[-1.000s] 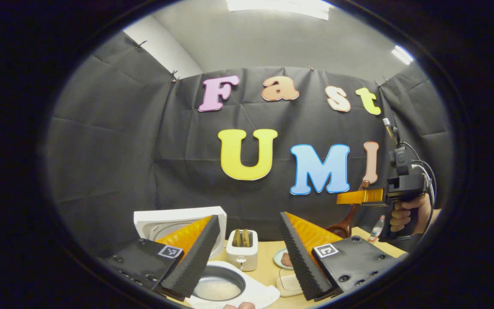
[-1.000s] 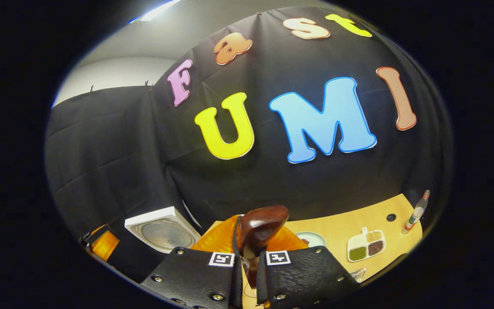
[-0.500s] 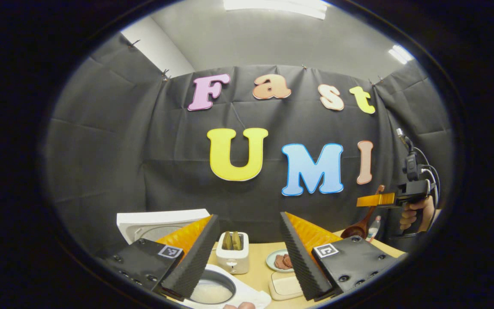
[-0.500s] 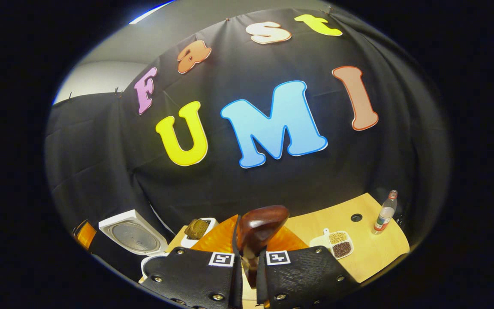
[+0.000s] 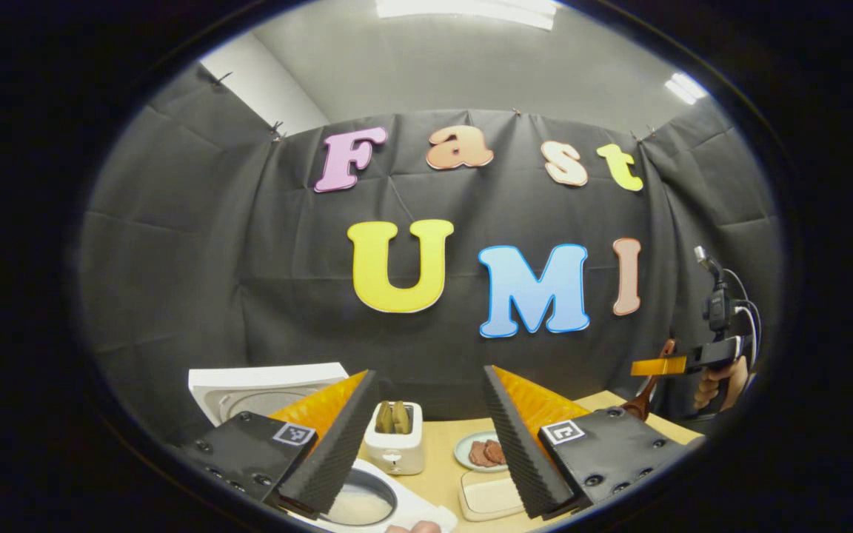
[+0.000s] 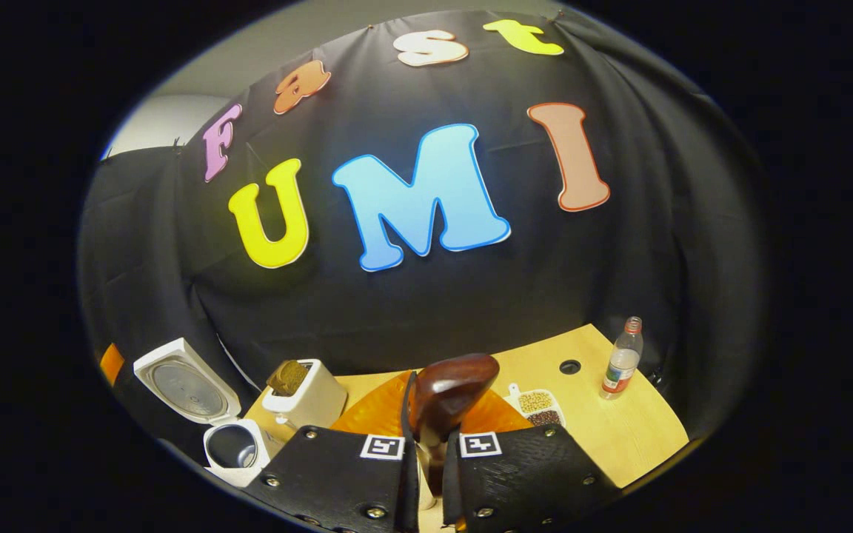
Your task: Close the left gripper, press the button to open the rice cooker; take a wooden spoon from the chopstick holder with the right hand, scoop a spoonful of rice and pour it into the rice cooker, then put the wooden spoon back into the chopstick holder.
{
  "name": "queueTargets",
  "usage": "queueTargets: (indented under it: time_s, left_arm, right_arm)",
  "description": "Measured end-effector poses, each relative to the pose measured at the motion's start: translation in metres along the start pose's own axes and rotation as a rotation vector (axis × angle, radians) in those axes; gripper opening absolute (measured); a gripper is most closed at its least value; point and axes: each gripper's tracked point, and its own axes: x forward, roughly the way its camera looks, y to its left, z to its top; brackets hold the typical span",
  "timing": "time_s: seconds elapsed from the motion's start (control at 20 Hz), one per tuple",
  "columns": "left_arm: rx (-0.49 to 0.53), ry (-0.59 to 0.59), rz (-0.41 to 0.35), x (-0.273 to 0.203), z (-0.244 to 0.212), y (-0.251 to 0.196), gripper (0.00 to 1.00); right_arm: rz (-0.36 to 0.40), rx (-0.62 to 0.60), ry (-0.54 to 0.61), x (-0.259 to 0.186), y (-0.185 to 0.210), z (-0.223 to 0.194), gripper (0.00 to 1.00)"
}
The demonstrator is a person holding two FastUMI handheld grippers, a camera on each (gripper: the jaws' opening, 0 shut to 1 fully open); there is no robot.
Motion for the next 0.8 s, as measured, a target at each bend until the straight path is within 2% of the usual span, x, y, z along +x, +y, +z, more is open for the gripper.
queueTargets:
  time_s: [0.35, 0.65, 0.8]
  left_arm:
    - [0.023, 0.007, 0.024, -0.002, 0.000, -0.006, 0.94]
    - [0.000, 0.010, 0.046, -0.008, -0.001, -0.008, 0.94]
    - [0.011, 0.004, 0.050, -0.012, 0.003, -0.011, 0.94]
  right_arm:
    - [-0.066, 0.028, 0.049, 0.011, -0.039, -0.035, 0.13]
    - [-0.095, -0.023, 0.104, 0.027, -0.066, -0.094, 0.13]
    - [-0.109, 0.015, 0.120, 0.033, -0.072, -0.116, 0.13]
